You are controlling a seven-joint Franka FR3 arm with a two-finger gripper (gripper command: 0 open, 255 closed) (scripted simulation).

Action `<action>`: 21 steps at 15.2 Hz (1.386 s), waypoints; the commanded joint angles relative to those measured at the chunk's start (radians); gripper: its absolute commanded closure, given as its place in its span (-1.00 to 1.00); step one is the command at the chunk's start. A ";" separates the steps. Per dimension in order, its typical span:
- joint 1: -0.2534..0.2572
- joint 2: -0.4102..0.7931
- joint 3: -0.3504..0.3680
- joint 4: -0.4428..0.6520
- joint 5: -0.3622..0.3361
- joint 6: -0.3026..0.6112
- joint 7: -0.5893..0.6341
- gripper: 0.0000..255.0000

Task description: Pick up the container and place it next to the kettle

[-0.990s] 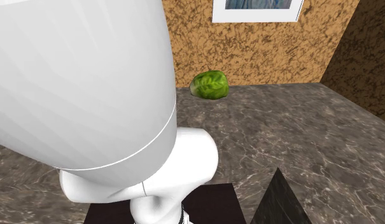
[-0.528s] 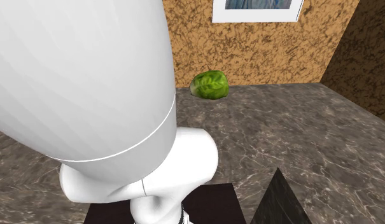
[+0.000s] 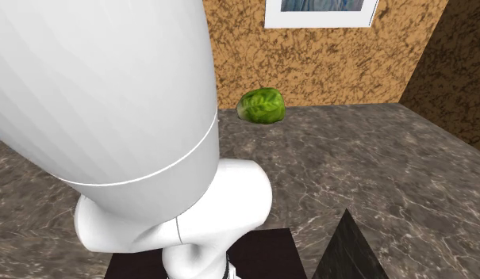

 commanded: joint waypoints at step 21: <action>-0.013 0.071 0.038 -0.075 -0.026 0.138 0.032 -1.00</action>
